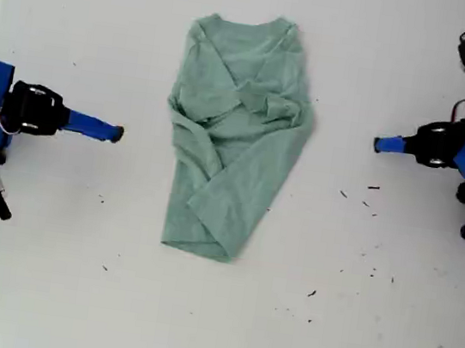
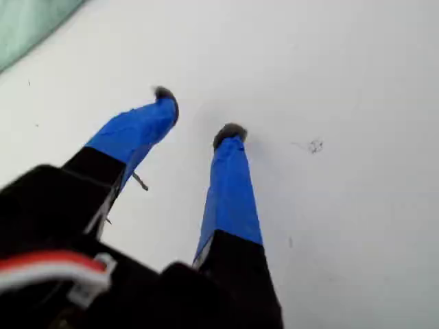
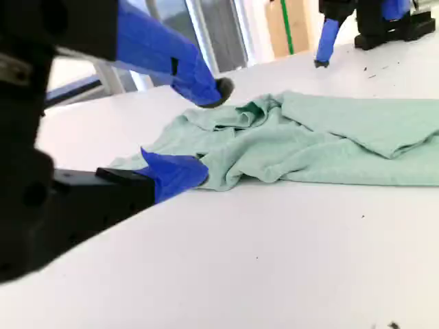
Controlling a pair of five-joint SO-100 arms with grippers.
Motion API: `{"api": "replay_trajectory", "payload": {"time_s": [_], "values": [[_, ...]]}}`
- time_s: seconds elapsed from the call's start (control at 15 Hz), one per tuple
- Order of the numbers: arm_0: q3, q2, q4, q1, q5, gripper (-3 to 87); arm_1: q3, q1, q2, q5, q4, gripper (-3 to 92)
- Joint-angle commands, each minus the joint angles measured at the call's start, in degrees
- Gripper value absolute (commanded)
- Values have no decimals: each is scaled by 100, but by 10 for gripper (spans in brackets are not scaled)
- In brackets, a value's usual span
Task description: Fold t shirt
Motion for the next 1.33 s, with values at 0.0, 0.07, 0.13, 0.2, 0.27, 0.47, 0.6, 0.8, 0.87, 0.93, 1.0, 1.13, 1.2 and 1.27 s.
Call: {"api": "replay_trajectory", "payload": {"time_s": [0.0,0.07,0.13,0.2,0.27,0.47,0.6,0.8,0.87,0.93,1.0,1.13,1.2,1.27], "values": [[70,44,-114,-62,123,142,237,413,88,316,62,141],[70,44,-114,-141,132,140,237,316,88,1230,70,143],[62,44,-97,-360,105,143,237,-360,88,1960,70,143],[-70,44,-35,-369,-519,150,237,-1222,88,2944,70,143],[-88,44,18,-88,-976,152,237,-1687,88,3032,70,140],[-141,44,-35,510,-1600,3,114,-2268,105,3621,-272,25],[-211,44,26,650,-1670,-1,0,-2514,105,3428,-1020,25],[-835,-123,-158,905,-1995,-2,-1037,-2979,-413,3533,-1028,25],[-1354,-686,-132,958,-2153,-2,-1846,-3032,-1477,3428,-1046,25],[-1942,-1433,-149,1037,-2259,-2,-2865,-3076,-2839,3261,-1055,25],[-2549,-2118,-185,1151,-2268,-2,-4017,-3155,-4113,3076,-1011,25],[-4096,-3806,158,1415,-2540,-2,-6434,-3375,-6398,2918,-396,25],[-5142,-4834,580,1591,-2681,-2,-7726,-3516,-7471,2927,158,25],[-6302,-5862,1081,1740,-2716,-2,-9044,-3665,-8473,2909,765,25]]}}
